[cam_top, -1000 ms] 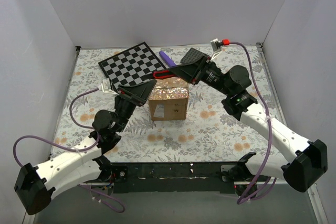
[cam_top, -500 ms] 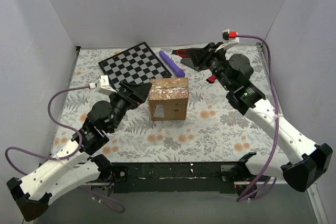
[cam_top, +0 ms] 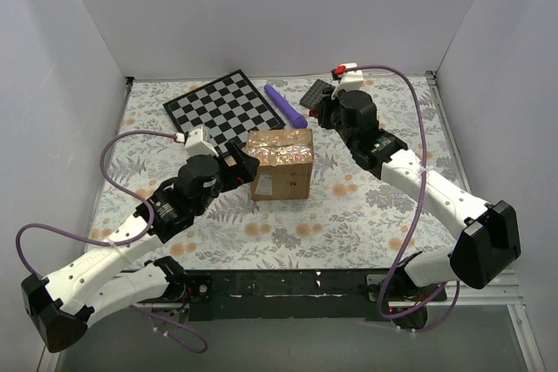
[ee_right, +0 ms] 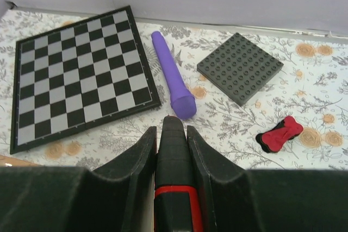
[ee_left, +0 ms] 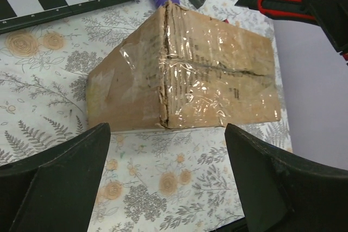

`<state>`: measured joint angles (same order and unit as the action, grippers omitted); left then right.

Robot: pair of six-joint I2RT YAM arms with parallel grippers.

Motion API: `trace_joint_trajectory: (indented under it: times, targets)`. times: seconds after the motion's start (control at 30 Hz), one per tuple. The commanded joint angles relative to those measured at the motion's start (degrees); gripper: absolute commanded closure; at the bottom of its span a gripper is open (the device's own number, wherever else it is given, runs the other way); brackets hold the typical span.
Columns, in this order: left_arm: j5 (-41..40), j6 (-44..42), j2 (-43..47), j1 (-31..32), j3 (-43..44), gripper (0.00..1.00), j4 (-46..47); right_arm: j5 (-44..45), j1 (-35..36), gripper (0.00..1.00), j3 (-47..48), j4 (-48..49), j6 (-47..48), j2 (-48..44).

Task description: Unpack the express box

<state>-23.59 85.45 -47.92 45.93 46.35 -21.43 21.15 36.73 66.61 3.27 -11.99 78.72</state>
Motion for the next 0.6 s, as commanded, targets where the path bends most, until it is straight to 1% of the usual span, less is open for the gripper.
trace_joint_trajectory:
  times: [0.0, 0.07, 0.13, 0.2, 0.27, 0.3, 0.33, 0.4, 0.43, 0.53, 0.57]
  targets:
    - [-0.2, -2.5, -0.7, -0.3, 0.9, 0.13, -0.3, -0.3, 0.0, 0.99, -1.6, 3.2, 1.8, -0.5]
    - [-0.1, -2.7, -0.7, -0.8, 0.0, 0.13, 1.3, -2.2, 0.1, 0.99, -2.2, 3.0, 1.5, -0.2]
    - [2.6, -4.9, -1.0, -2.1, -0.7, 0.14, 4.4, -3.1, 0.4, 0.99, -2.4, 2.2, 1.3, -0.5]
    - [4.0, -5.1, -2.3, -3.4, -0.5, 0.16, 5.3, -3.7, 0.9, 0.99, -3.4, 1.8, 1.1, -0.8]
    - [7.8, -6.1, -3.1, -7.0, -0.2, 0.19, 5.9, -4.5, 1.4, 0.99, -4.4, 1.1, 0.6, -1.4]
    - [9.7, -6.6, -3.7, -8.4, -0.2, 0.27, 7.1, -4.6, 1.6, 0.99, -4.8, 1.0, 0.4, -1.7]
    - [14.7, -7.2, -4.3, -11.6, -0.3, 0.30, 7.9, -4.7, 2.1, 0.99, -5.3, 0.8, 0.1, -2.3]
    - [19.4, -8.7, -5.1, -14.6, -0.5, 0.34, 9.6, -5.1, 2.5, 0.99, -6.5, 0.6, -0.7, -3.0]
    - [20.8, -9.3, -6.1, -15.9, -0.1, 0.36, 9.7, -5.1, 2.8, 0.99, -6.8, 0.4, -0.9, -3.7]
    - [23.5, -12.9, -8.1, -16.6, 1.7, 0.36, 9.5, -5.4, 3.0, 0.99, -8.2, -0.3, -2.2, -5.1]
    - [27.9, -13.6, -9.5, -16.9, 2.3, 0.36, 9.3, -5.6, 3.2, 0.99, -8.7, -0.3, -2.4, -5.6]
